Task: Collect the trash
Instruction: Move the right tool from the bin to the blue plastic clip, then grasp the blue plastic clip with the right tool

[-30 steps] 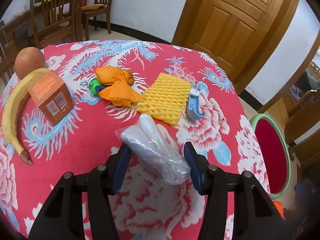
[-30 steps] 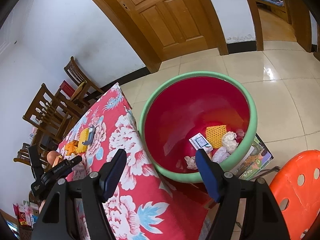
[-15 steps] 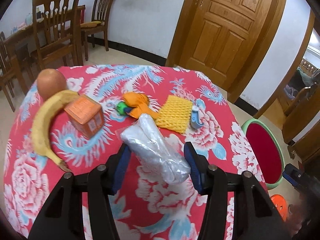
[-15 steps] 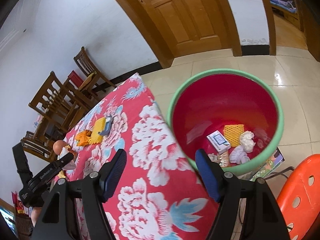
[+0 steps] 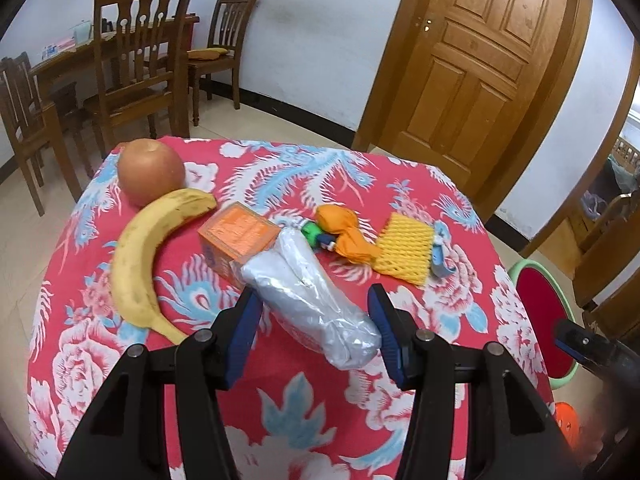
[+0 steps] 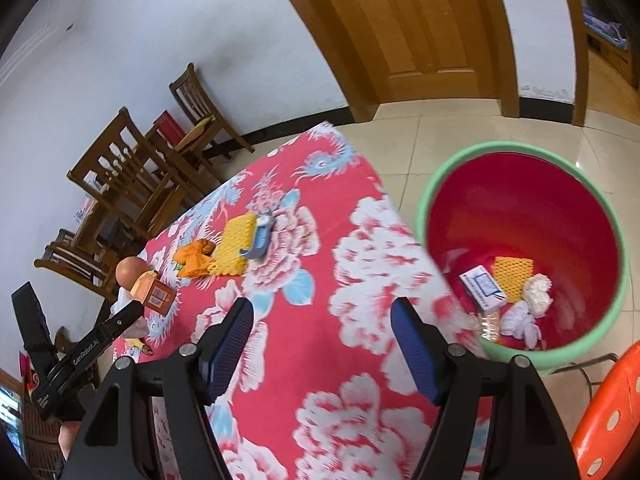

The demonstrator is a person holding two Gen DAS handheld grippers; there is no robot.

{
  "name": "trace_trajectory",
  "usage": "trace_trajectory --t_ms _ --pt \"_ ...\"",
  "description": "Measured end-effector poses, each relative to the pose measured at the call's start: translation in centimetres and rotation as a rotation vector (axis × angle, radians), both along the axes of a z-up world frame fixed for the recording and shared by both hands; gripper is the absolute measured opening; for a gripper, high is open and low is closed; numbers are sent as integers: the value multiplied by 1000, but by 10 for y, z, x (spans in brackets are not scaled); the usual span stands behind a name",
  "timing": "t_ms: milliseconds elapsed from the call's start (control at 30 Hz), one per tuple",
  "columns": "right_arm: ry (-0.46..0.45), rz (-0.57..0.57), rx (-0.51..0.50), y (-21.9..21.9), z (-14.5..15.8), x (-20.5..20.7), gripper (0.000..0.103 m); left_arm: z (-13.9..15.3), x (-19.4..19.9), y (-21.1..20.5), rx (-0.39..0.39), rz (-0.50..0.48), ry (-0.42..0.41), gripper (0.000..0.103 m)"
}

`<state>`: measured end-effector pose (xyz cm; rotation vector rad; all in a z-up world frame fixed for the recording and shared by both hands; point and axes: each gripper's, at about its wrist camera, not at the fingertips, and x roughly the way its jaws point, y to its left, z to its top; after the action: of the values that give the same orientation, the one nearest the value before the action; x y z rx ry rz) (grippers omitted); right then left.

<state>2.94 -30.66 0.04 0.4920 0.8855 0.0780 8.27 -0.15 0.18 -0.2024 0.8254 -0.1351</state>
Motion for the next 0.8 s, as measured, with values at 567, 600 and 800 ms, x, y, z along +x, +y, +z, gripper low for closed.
trace_trajectory --t_ms 567,600,800 --pt "46 127 -118 78 -21 84 72 -8 9 23 -61 24 -2 55" --pt "50 131 -128 82 -24 88 68 -8 9 23 -63 24 -1 55" --pt "82 147 -159 91 -38 104 53 -10 10 23 -80 14 -1 55"
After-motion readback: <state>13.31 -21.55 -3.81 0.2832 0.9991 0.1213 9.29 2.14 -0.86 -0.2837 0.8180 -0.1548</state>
